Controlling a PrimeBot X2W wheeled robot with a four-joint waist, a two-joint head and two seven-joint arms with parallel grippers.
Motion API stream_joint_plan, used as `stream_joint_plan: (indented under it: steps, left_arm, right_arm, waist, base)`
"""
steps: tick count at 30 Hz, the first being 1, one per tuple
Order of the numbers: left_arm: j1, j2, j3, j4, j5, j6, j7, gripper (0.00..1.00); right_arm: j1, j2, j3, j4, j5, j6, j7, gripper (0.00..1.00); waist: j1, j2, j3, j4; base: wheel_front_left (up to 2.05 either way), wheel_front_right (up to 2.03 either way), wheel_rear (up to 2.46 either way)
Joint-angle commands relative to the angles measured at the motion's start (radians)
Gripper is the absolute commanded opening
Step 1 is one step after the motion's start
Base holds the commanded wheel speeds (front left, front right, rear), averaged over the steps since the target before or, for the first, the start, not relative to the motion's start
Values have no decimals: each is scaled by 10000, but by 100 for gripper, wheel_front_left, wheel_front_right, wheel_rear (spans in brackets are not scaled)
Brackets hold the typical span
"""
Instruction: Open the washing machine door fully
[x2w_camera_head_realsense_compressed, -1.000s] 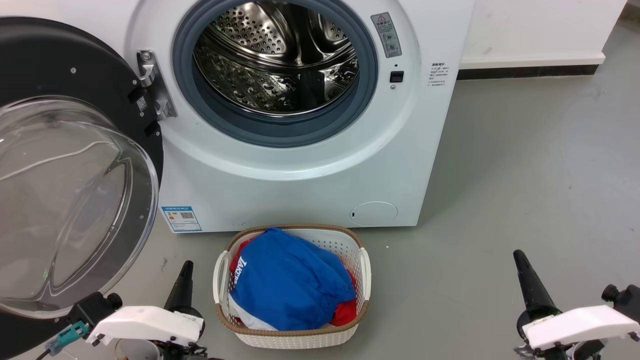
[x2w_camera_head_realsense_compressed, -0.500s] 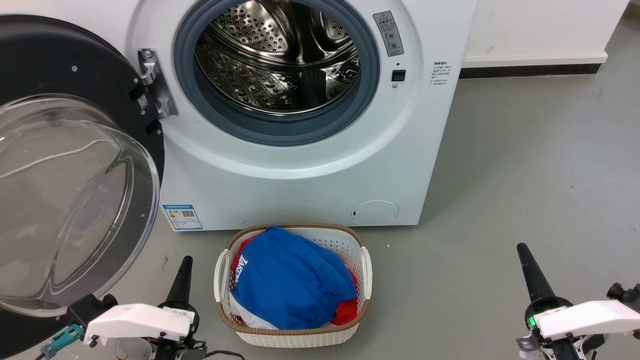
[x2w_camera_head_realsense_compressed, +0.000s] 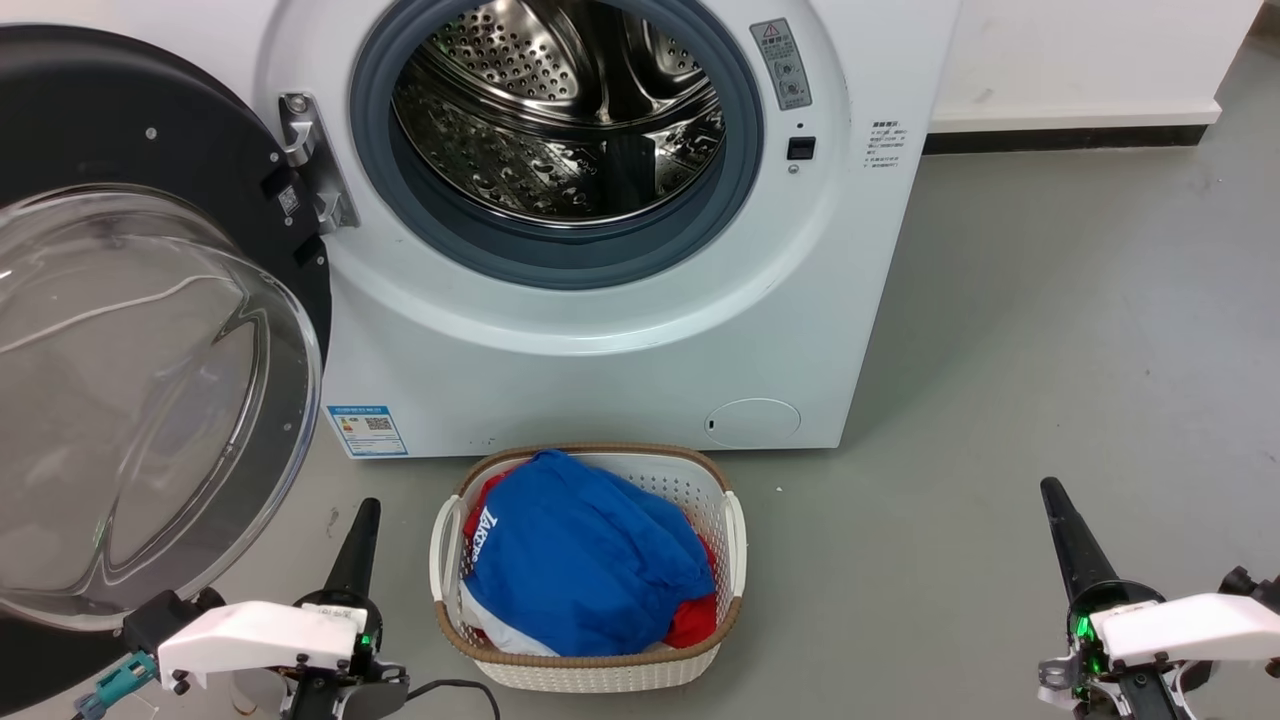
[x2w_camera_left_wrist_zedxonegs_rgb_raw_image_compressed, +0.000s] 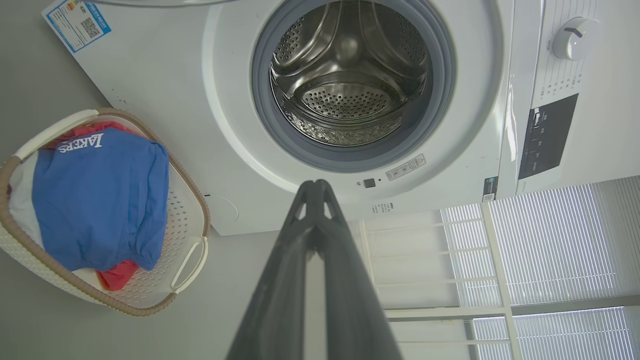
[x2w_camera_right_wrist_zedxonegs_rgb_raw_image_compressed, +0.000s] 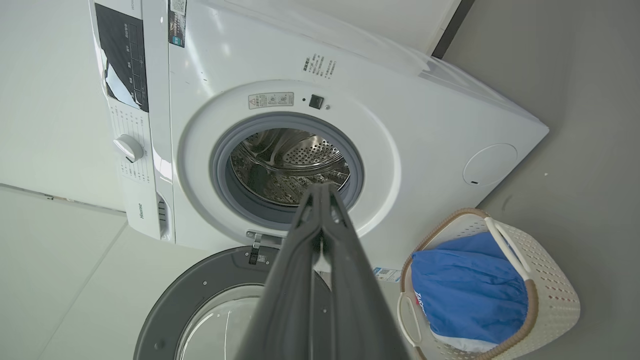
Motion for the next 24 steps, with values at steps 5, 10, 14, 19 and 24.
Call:
stream_joint_plan:
  steps: [5,10,14,19,24]
  left_arm:
    - [-187,-70,205,-37,-477,-149,134,0]
    - [-214,-142,336,-26,-810,-226,239,0]
    - [-231,-201,422,-17,-1063,-291,310,0]
    - [-257,-269,526,-7,-1380,-368,404,0]
    - [-266,-311,618,2,-1610,-407,472,0]
  right_arm:
    - [-294,-38,-67,48,633,1,78,0]
    - [-347,-29,-110,122,1048,1,134,0]
    - [-418,-21,-146,174,1380,1,177,0]
    - [-490,-10,-189,230,1779,1,234,0]
    - [-503,-1,-222,284,2076,1,267,0]
  waist:
    - [0,0,15,15]
    - [0,0,28,27]
    - [0,0,39,37]
    - [0,0,52,50]
    - [0,0,63,60]
  base:
    - [0,0,0]
    - [0,0,0]
    - [0,0,0]
    - [0,0,0]
    - [0,0,0]
